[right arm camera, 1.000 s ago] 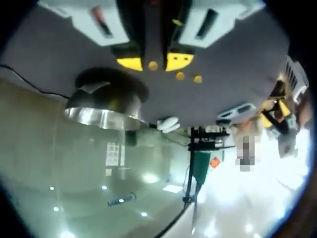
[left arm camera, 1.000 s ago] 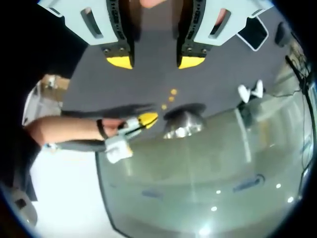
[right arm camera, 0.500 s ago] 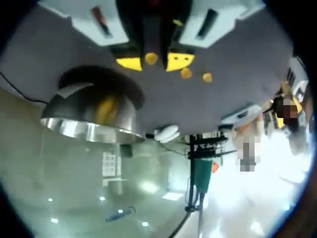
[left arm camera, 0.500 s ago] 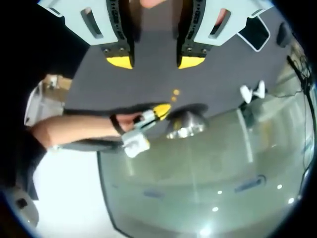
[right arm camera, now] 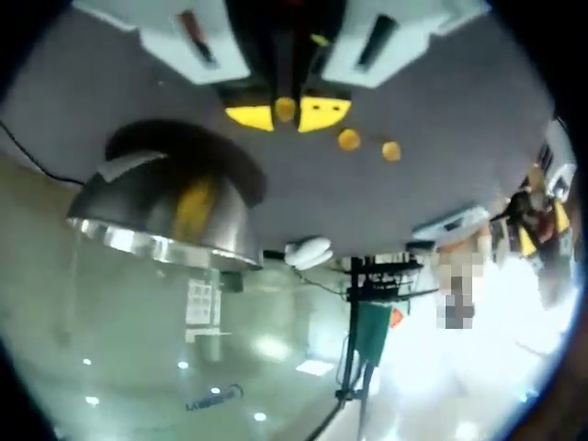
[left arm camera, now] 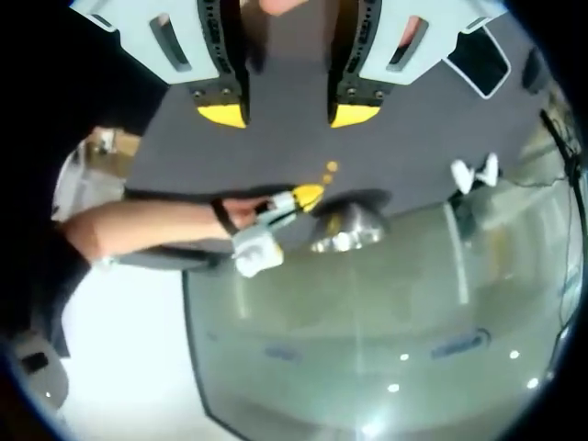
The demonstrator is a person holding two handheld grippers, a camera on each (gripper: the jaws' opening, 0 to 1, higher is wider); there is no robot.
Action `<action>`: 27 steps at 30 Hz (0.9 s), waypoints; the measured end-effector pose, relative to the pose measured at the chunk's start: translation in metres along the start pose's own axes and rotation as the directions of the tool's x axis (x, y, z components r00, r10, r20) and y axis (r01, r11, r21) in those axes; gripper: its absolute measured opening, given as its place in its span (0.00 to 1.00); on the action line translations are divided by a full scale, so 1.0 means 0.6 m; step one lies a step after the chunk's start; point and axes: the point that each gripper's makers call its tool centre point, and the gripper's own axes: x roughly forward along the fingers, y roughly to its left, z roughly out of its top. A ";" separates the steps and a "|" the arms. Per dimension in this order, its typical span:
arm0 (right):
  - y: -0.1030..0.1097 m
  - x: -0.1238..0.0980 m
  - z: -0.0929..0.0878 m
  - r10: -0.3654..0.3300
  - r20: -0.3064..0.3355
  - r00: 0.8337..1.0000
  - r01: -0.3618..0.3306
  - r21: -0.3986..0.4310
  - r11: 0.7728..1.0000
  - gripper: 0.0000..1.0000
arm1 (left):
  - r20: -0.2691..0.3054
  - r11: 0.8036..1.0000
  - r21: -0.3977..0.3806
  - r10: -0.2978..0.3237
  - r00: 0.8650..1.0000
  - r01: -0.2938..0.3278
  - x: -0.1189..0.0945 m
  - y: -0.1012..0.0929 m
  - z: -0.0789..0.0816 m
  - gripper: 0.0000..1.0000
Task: Pick up the QQ candy scattered on the table and place it into the stainless steel bowl on the table
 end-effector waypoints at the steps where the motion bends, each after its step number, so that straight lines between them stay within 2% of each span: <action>1: 0.000 -0.003 0.002 -0.001 -0.001 1.000 0.001 0.007 1.000 0.09 | -0.001 1.000 -0.001 0.001 1.000 -0.001 0.000 0.001 0.000 0.35; 4: 0.004 -0.019 0.023 -0.009 0.028 1.000 0.008 0.035 0.999 0.09 | 0.009 1.000 -0.010 -0.001 1.000 0.001 -0.002 0.002 0.004 0.35; 6: 0.007 -0.033 0.050 -0.016 0.093 0.996 0.010 0.067 0.998 0.09 | 0.012 1.000 -0.003 0.003 1.000 -0.003 -0.003 0.004 0.007 0.35; 7: 0.006 -0.039 0.053 -0.023 0.089 0.996 0.016 0.075 0.997 0.09 | 0.014 1.000 -0.002 0.005 1.000 -0.005 -0.004 0.006 0.008 0.35; 12: -0.007 -0.064 0.115 -0.049 0.175 0.983 0.038 0.067 0.997 0.09 | 0.011 1.000 -0.002 0.012 1.000 -0.012 -0.003 0.008 0.007 0.35; 15: -0.016 -0.077 0.161 -0.075 0.224 0.972 0.074 0.012 0.997 0.09 | 0.023 1.000 -0.003 0.007 1.000 -0.007 -0.004 0.005 0.011 0.35; 18: -0.036 -0.082 0.189 -0.112 0.246 0.963 0.128 -0.050 0.991 0.09 | 0.015 1.000 0.003 0.012 1.000 -0.012 -0.004 0.006 0.008 0.35; 20: -0.048 -0.080 0.199 -0.128 0.248 0.960 0.147 -0.062 0.987 0.09 | 0.013 1.000 0.004 0.019 1.000 -0.019 -0.005 0.009 0.008 0.35; 22: -0.079 -0.069 0.211 -0.145 0.254 0.956 0.162 -0.045 0.986 0.09 | 0.017 1.000 -0.003 0.020 1.000 -0.020 -0.006 0.009 0.008 0.35; 24: -0.103 -0.061 0.215 -0.171 0.238 0.956 0.174 0.011 0.985 0.09 | 0.015 1.000 -0.001 0.017 1.000 -0.017 -0.006 0.008 0.008 0.35; 27: -0.139 -0.047 0.220 -0.188 0.229 0.955 0.185 0.035 0.982 0.09 | 0.030 1.000 0.002 0.007 1.000 -0.007 -0.011 0.004 0.016 0.35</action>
